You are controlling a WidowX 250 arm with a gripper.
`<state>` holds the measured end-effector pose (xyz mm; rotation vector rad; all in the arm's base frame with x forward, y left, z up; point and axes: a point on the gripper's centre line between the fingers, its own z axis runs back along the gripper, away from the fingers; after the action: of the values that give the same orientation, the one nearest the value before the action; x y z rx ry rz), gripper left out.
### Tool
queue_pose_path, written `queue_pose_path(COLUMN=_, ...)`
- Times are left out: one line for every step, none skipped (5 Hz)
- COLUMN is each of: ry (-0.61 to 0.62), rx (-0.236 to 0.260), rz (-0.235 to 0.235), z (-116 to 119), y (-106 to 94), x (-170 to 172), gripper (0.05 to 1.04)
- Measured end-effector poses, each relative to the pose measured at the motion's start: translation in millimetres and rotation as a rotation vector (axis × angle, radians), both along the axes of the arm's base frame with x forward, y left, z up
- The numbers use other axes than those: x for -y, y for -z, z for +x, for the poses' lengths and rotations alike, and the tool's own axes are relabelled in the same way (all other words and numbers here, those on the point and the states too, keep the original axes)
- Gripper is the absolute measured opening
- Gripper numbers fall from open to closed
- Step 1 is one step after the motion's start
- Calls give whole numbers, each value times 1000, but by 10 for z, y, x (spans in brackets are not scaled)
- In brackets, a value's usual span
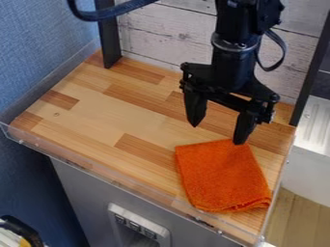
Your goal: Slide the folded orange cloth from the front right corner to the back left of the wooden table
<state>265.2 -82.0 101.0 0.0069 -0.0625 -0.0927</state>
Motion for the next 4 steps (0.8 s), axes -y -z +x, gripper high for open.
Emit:
queue_pose_path(ry=2, rx=1, rz=-3, z=-26, y=-9, x=61, gripper=949)
queue_pose_path(ry=2, rx=-1, rz=-15, z=-55, y=17, x=141, gripper=664)
queue_pose_path(ry=1, rx=-26, rz=-16, z=-60, y=133, x=199, gripper=360)
queue_pose_path(ry=1, rx=-60, rz=-14, z=-39, y=308, x=225, gripper=149)
